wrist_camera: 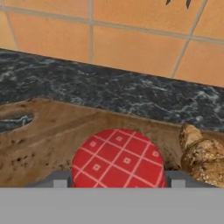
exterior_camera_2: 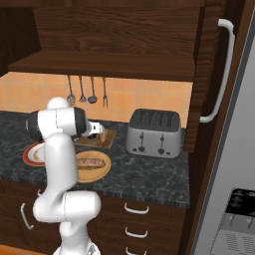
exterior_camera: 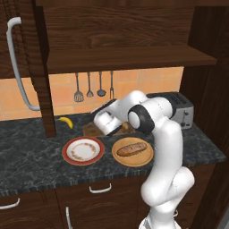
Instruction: From the different types of pastries on the counter, select a croissant and place it on the cutting board. Then retrieve a jar of jam from the cabinet and place it alongside the croissant on the cutting board.
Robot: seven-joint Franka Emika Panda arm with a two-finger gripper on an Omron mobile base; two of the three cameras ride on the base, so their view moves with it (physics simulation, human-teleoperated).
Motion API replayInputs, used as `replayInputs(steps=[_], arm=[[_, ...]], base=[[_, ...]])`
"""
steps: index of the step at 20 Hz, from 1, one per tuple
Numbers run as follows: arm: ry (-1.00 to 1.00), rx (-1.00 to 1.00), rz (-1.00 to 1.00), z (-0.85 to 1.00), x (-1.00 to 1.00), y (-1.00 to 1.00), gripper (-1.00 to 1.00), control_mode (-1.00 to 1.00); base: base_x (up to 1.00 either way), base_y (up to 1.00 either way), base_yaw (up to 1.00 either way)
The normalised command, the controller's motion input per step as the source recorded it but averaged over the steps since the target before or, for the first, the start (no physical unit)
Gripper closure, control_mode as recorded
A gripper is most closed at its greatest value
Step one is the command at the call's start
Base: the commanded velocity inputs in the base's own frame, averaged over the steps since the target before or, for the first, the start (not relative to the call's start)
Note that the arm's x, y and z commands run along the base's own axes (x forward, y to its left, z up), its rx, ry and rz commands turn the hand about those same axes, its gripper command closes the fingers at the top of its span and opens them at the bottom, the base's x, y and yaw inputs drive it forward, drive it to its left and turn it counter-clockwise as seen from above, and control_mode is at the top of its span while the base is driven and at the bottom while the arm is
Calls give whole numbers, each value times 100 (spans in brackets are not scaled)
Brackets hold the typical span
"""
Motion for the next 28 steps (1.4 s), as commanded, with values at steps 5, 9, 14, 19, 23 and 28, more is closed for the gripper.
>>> replayInputs(steps=[5, 9, 14, 19, 23, 28], arm=[[0, 0, 0, -45, -12, 0, -100, -100], [-3, 0, 0, -26, -44, -4, -100, -100], [-5, 0, 0, -14, -63, -20, -100, -100], [-11, 0, 0, 0, -43, -27, -100, -100], [-13, 0, 0, 5, -80, -38, -100, -100], [-15, 3, -2, 0, -100, -51, -100, -100]], base=[[0, 0, 0], [0, 0, 0], [0, 0, 0], [0, 0, 0], [0, 0, 0], [0, 0, 0]])
